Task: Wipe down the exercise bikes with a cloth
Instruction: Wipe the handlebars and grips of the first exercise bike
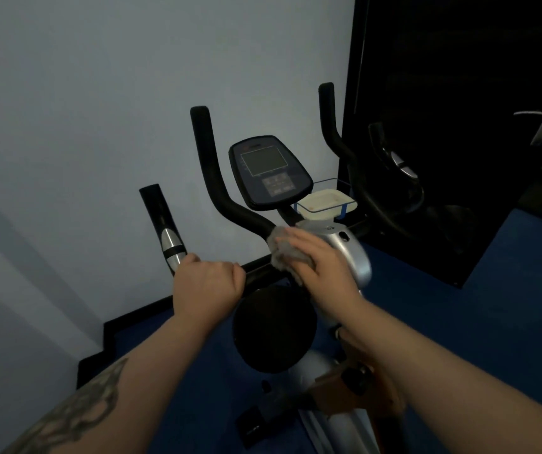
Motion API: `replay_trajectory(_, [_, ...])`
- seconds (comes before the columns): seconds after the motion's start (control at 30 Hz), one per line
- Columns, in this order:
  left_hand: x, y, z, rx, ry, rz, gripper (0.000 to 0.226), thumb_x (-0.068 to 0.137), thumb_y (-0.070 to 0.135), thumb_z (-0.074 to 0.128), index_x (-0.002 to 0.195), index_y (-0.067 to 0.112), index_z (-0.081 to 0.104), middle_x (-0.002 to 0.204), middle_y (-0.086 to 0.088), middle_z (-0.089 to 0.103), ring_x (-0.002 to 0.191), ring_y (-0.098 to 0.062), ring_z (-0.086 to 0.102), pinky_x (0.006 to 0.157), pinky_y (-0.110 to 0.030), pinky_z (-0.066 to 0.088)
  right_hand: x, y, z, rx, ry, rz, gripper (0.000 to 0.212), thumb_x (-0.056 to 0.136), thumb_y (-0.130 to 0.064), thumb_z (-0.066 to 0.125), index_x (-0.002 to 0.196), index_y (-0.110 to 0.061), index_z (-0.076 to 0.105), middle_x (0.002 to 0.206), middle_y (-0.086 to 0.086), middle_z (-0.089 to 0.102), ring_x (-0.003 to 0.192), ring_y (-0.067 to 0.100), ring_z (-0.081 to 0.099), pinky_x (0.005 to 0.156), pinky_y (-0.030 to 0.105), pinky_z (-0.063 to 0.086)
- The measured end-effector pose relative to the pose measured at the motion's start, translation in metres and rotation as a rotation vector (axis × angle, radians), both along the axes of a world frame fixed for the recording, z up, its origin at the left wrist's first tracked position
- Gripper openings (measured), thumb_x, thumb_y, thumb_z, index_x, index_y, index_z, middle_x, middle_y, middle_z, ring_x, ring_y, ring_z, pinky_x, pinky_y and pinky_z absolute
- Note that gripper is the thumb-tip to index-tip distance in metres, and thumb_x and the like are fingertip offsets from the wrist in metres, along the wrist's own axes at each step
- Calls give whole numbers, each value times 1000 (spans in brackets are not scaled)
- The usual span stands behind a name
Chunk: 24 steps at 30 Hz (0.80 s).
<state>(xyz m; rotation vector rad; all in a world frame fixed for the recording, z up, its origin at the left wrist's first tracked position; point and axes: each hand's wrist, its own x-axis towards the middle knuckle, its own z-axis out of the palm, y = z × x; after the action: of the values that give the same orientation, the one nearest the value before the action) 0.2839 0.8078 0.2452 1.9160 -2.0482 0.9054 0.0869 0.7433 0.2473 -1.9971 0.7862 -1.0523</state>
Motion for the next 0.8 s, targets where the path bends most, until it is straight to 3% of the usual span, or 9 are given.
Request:
replay_trajectory(0.13, [2,-2,-2,-17,12,-7,49,45,-4,79,44,15,34,35,-1,38,31,-16,20,54,-25,27,18,-15,19,40,-6,-181,29,98,-12,51,126,-11,61,120,2,64,114,12,57,101,26,42])
replay_trajectory(0.27, [3,-3,-2,-29,0,7,49,45,-5,79,43,15,34,34,-1,37,29,-16,24,54,-26,29,6,7,-3,37,11,-271,34,100,-20,49,132,-12,56,126,0,60,119,8,52,105,27,39])
replay_trajectory(0.33, [2,-3,-2,-43,-7,6,46,50,-4,76,42,15,35,34,-2,38,28,-18,28,53,-26,29,-2,11,-12,-37,45,-279,34,99,-15,50,133,-10,56,129,1,59,121,8,51,106,16,34])
replay_trajectory(0.4, [1,-3,-3,-62,27,9,40,65,3,64,41,16,34,34,-1,38,28,-19,26,54,-27,26,-1,-7,-7,-115,201,-281,36,98,-10,50,133,-9,55,135,4,56,124,13,49,102,6,26])
replay_trajectory(0.5, [1,-3,-4,-65,122,49,40,79,17,40,40,20,32,33,0,39,32,-18,18,56,-28,29,13,-32,6,-226,426,-288,35,94,-3,51,128,-6,57,134,7,54,122,22,49,101,27,36])
replay_trajectory(0.57, [0,-2,-4,-57,120,61,41,80,19,39,39,18,36,33,-1,41,31,-19,23,57,-28,31,20,-35,7,-239,449,-298,32,93,-2,52,123,-5,59,130,7,56,119,23,51,98,31,39])
replay_trajectory(0.8, [1,-3,-4,-55,127,42,40,74,12,53,40,19,32,33,-1,40,28,-23,31,56,-29,35,-12,-5,-1,-179,292,-299,42,90,0,55,132,-10,58,136,4,56,125,16,50,102,9,24])
